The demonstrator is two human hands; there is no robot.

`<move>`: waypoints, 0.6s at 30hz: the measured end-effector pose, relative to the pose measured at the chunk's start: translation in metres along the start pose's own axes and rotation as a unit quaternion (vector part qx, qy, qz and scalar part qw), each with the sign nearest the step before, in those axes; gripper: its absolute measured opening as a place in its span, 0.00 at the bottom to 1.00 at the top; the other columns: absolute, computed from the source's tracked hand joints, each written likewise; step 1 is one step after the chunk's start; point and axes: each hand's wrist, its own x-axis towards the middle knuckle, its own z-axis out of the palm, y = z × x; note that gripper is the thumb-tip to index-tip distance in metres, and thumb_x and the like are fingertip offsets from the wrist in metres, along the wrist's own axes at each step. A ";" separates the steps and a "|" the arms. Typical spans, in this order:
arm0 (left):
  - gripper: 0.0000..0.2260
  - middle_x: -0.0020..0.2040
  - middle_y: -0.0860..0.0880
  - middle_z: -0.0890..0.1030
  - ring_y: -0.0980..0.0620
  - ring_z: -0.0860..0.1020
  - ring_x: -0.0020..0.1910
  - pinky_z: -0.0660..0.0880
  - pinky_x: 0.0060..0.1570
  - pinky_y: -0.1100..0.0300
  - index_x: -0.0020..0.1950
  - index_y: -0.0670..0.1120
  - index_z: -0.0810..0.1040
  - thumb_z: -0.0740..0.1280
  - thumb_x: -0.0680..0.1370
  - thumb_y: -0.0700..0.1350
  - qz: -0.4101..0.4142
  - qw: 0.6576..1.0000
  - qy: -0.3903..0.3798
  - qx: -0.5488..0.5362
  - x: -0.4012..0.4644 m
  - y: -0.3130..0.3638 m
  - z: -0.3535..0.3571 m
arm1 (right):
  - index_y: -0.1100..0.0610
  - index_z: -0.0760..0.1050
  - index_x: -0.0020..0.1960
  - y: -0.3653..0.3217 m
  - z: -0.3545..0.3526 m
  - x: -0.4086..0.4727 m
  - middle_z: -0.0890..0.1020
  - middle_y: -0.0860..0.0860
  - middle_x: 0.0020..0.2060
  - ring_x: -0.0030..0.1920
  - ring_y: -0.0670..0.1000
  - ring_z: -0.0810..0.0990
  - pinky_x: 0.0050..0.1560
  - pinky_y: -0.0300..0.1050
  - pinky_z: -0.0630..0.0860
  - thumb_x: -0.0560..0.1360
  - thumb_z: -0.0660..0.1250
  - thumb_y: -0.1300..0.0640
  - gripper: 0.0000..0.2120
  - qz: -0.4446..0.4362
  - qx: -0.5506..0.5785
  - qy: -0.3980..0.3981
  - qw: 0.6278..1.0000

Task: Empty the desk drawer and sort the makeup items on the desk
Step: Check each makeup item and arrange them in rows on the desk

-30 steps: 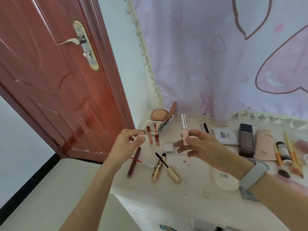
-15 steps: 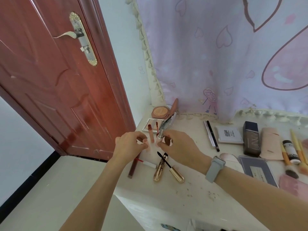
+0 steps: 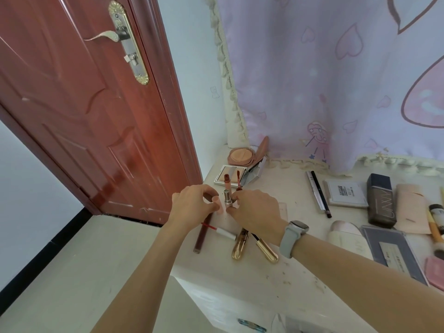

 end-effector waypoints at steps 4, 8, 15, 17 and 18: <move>0.05 0.42 0.59 0.78 0.54 0.71 0.45 0.61 0.49 0.55 0.49 0.54 0.78 0.67 0.74 0.48 0.005 1.000 -0.003 -0.007 -0.001 0.002 0.000 | 0.49 0.75 0.58 -0.002 0.003 0.003 0.81 0.50 0.52 0.51 0.54 0.78 0.47 0.45 0.72 0.76 0.59 0.45 0.15 0.011 -0.015 -0.002 1.000; 0.05 0.43 0.59 0.78 0.55 0.71 0.44 0.61 0.50 0.56 0.49 0.55 0.78 0.68 0.73 0.48 0.006 1.000 -0.006 -0.018 -0.001 0.002 0.000 | 0.50 0.75 0.57 -0.002 0.002 0.004 0.81 0.50 0.51 0.51 0.54 0.79 0.47 0.44 0.72 0.76 0.59 0.46 0.14 0.021 -0.015 -0.008 1.000; 0.13 0.50 0.57 0.78 0.53 0.72 0.50 0.64 0.57 0.51 0.58 0.52 0.77 0.67 0.74 0.50 -0.002 1.000 -0.011 -0.029 -0.005 0.003 0.001 | 0.52 0.77 0.57 0.001 -0.006 -0.004 0.81 0.51 0.53 0.52 0.53 0.79 0.50 0.46 0.74 0.75 0.60 0.42 0.18 0.026 0.008 -0.035 0.999; 0.14 0.53 0.55 0.78 0.53 0.72 0.50 0.64 0.57 0.51 0.59 0.52 0.76 0.67 0.75 0.51 0.001 1.000 -0.004 -0.027 -0.008 0.004 0.001 | 0.50 0.75 0.59 0.003 -0.009 -0.008 0.80 0.49 0.55 0.53 0.52 0.78 0.49 0.43 0.72 0.75 0.59 0.40 0.19 0.017 0.010 -0.033 0.999; 0.14 0.54 0.55 0.77 0.54 0.72 0.49 0.64 0.57 0.52 0.60 0.52 0.76 0.67 0.75 0.51 0.001 1.000 -0.002 -0.024 -0.009 0.004 0.000 | 0.49 0.75 0.60 0.004 -0.012 -0.011 0.80 0.48 0.54 0.53 0.50 0.78 0.47 0.42 0.70 0.75 0.59 0.39 0.20 0.013 0.016 -0.032 0.999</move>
